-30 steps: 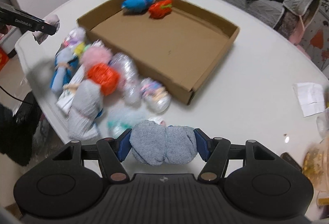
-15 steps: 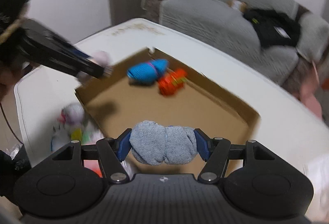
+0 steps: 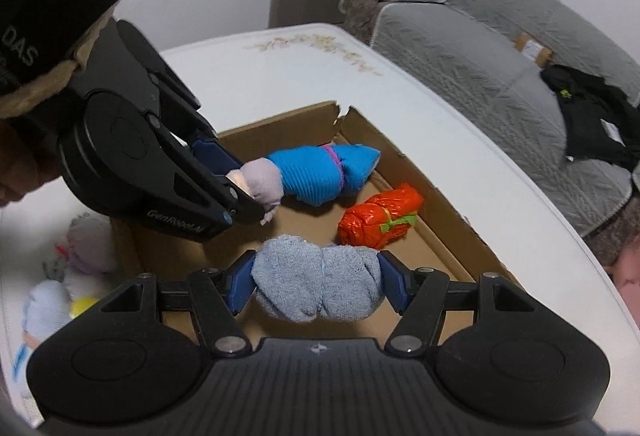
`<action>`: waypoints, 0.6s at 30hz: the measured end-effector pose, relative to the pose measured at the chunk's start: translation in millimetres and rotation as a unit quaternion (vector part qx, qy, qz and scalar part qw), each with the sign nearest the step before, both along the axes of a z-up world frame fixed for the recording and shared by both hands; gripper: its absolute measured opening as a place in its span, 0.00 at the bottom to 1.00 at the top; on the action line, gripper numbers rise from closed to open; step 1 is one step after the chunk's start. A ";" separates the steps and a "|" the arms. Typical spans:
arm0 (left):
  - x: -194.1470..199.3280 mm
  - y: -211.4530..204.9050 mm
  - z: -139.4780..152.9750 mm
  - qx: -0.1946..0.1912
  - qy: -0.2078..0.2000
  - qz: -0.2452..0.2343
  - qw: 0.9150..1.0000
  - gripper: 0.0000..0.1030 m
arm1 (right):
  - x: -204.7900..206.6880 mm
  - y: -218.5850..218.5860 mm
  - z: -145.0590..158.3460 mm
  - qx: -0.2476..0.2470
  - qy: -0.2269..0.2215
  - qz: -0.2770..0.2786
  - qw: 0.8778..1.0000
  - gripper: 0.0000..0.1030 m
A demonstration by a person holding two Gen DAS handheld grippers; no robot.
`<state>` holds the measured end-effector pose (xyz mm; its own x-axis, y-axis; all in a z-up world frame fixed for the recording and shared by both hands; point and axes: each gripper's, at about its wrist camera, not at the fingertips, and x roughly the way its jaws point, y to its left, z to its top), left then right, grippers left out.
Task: Organize objects
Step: 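Place both held socks into the tray beside the blue roll and open both tools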
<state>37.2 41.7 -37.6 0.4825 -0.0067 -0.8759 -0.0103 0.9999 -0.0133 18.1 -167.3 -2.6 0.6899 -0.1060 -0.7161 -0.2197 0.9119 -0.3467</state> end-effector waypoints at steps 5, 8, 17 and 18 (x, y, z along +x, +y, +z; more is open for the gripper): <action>8.5 2.7 -4.9 -0.004 0.006 -0.007 1.000 0.32 | 7.4 2.2 -10.9 -0.021 0.003 0.032 0.999 0.59; 10.1 4.6 -10.4 0.004 0.007 0.001 1.000 0.32 | 12.2 2.8 -15.0 -0.019 0.008 0.042 0.999 0.60; 10.8 6.1 -12.8 0.014 0.007 0.027 1.000 0.48 | 13.0 5.7 -21.0 -0.017 0.014 0.036 0.999 0.62; 10.9 5.4 -12.2 0.015 0.007 0.030 0.999 0.55 | 11.8 5.9 -20.9 -0.018 0.014 0.033 0.999 0.62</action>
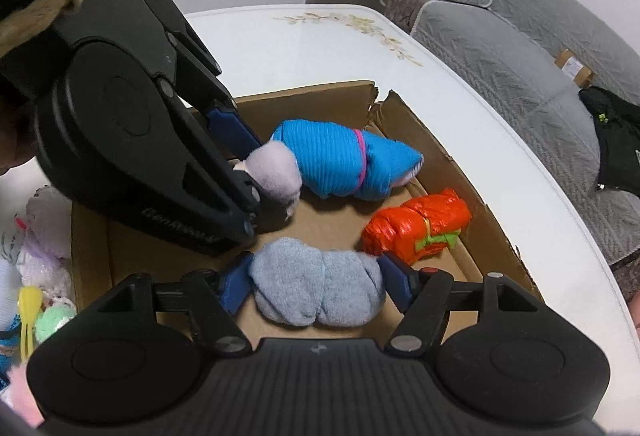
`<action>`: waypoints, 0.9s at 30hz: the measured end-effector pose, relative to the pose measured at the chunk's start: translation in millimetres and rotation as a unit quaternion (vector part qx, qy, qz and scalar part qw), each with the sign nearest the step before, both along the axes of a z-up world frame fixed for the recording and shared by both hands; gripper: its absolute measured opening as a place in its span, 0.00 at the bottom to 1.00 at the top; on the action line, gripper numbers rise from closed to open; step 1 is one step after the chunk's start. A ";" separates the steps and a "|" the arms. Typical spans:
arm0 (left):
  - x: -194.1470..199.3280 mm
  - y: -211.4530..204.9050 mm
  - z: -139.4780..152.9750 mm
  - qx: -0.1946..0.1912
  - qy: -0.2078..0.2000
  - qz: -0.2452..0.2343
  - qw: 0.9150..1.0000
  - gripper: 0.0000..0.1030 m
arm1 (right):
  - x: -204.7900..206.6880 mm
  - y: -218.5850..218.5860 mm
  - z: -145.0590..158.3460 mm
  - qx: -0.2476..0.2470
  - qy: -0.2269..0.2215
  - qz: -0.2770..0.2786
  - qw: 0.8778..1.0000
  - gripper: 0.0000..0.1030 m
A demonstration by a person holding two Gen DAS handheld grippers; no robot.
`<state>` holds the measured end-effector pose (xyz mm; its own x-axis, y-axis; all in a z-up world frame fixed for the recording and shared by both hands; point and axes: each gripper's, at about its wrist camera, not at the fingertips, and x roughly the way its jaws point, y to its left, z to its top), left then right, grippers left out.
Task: Organize objects
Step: 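Place both held socks into the tray beside the blue roll and open both tools, then withdraw both tools from the tray back over the pile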
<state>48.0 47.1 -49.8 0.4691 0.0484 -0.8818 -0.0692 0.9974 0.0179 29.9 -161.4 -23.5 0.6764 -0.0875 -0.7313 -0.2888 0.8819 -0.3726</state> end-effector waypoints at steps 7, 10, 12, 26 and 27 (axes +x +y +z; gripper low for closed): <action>-3.5 -6.0 7.7 0.013 -0.011 -0.005 1.000 0.70 | -4.8 -4.6 0.2 0.002 0.004 -0.011 1.000 0.68; -5.1 -6.6 9.3 0.015 -0.010 -0.007 1.000 0.70 | -5.1 -6.6 1.1 0.004 0.009 -0.012 1.000 0.68; -7.0 -6.4 11.6 0.015 -0.009 -0.004 1.000 0.70 | -8.1 -7.5 3.3 0.003 0.010 -0.014 1.000 0.68; -28.5 -5.7 56.4 0.001 -0.023 0.047 0.999 0.81 | -27.5 -3.6 40.4 0.014 -0.018 -0.044 0.999 0.81; -31.6 -4.8 58.9 0.000 -0.023 0.049 0.999 0.82 | -31.0 -1.8 44.2 0.016 -0.021 -0.044 0.999 0.81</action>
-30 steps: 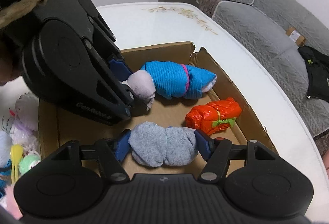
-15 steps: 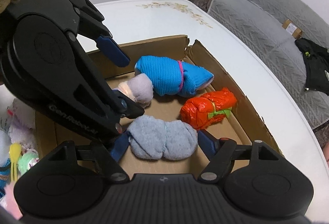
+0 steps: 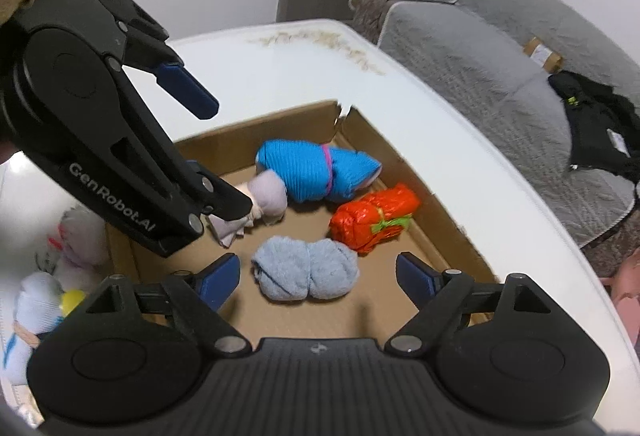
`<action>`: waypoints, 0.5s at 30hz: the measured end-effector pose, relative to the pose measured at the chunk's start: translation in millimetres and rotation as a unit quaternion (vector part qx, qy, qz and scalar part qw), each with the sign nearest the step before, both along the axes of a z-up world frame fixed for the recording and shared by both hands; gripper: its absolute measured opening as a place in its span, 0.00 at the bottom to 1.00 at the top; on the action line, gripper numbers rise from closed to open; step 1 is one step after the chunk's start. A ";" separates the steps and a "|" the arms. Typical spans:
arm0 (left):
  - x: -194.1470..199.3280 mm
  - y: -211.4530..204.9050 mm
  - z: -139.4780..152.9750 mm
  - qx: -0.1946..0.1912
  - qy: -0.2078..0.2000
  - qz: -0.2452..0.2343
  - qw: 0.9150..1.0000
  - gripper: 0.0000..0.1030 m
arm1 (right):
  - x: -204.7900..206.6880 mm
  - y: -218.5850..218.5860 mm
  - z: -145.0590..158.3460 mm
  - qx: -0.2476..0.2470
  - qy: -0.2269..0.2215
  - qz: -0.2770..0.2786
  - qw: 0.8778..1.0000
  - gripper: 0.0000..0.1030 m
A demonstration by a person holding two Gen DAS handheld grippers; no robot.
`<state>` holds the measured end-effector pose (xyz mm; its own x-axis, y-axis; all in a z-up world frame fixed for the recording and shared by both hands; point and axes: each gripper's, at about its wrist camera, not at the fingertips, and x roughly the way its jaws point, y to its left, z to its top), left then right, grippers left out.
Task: Organize objects
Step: 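Withdraw both tools from the tray back over the pile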
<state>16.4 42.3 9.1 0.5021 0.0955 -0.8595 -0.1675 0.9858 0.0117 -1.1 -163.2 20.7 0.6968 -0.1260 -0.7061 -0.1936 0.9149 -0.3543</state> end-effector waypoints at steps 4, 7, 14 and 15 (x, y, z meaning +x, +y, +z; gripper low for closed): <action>-22.6 -1.3 12.7 -0.005 0.007 0.010 1.000 0.83 | -19.6 6.1 15.1 0.008 -0.008 -0.005 1.000 0.83; -47.4 -5.1 18.7 -0.016 0.017 0.027 0.999 0.84 | -42.7 12.3 24.2 0.006 -0.010 -0.011 1.000 0.84; -116.8 -22.4 17.4 -0.052 0.050 0.082 0.994 0.88 | -121.8 31.3 29.1 0.017 0.001 -0.032 0.999 0.86; -126.7 -25.0 16.9 -0.059 0.053 0.089 0.993 0.88 | -135.2 35.5 25.9 0.023 0.003 -0.035 0.999 0.86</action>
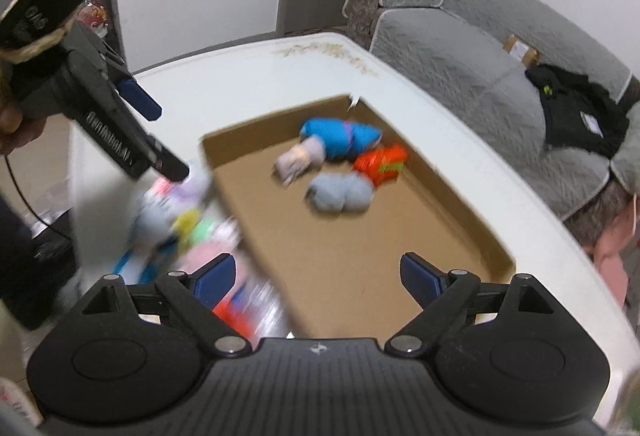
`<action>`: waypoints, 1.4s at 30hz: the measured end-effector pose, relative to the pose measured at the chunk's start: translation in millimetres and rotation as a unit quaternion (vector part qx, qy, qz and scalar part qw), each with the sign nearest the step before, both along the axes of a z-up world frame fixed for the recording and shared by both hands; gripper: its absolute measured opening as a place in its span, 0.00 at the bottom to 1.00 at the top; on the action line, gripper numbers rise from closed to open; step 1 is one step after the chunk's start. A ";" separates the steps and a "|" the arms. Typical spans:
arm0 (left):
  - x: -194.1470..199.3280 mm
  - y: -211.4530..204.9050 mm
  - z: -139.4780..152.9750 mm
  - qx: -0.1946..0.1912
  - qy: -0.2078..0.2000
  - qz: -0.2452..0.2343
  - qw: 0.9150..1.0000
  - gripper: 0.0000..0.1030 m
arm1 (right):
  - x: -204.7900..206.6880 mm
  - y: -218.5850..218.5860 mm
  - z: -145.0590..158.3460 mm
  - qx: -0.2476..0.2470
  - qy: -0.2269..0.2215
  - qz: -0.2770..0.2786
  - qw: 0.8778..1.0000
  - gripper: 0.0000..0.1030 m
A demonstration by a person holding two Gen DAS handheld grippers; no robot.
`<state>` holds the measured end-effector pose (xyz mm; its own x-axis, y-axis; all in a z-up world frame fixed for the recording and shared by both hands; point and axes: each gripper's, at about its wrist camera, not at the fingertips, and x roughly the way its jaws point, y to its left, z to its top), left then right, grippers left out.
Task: Organize objects
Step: 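Withdraw both tools from the tray back over the pile, then grasp the blue-and-white striped roll with the left tool while the right grasps the bubble-wrapped bundle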
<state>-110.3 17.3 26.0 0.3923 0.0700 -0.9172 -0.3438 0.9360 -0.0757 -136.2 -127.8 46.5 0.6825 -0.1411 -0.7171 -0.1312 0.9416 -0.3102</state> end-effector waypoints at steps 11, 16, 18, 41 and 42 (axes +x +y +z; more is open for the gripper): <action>-51.6 -31.5 -32.1 -0.043 0.019 0.038 0.998 0.89 | -51.1 17.2 -58.2 0.050 0.084 -0.021 0.995 0.84; -46.1 -33.6 -37.6 -0.041 0.011 0.039 0.998 0.89 | -41.1 16.0 -71.4 0.056 0.110 -0.038 0.992 0.81; -44.6 -32.5 -39.0 -0.043 0.008 0.042 0.998 0.89 | -40.7 17.0 -73.3 0.058 0.114 -0.042 0.991 0.81; -26.3 -32.0 -73.7 -0.045 0.010 0.071 0.996 0.89 | -27.9 2.9 -94.9 0.101 0.168 -0.092 0.976 0.64; -25.0 -31.8 -74.0 -0.046 0.010 0.072 0.996 0.89 | -27.0 2.0 -96.1 0.104 0.171 -0.094 0.975 0.61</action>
<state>-135.2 -14.5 -48.0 0.3662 0.0396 -0.9297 -0.4758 0.8666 -0.1505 -163.3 -125.8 -49.6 0.3740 -0.0682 -0.9249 -0.0130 0.9968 -0.0787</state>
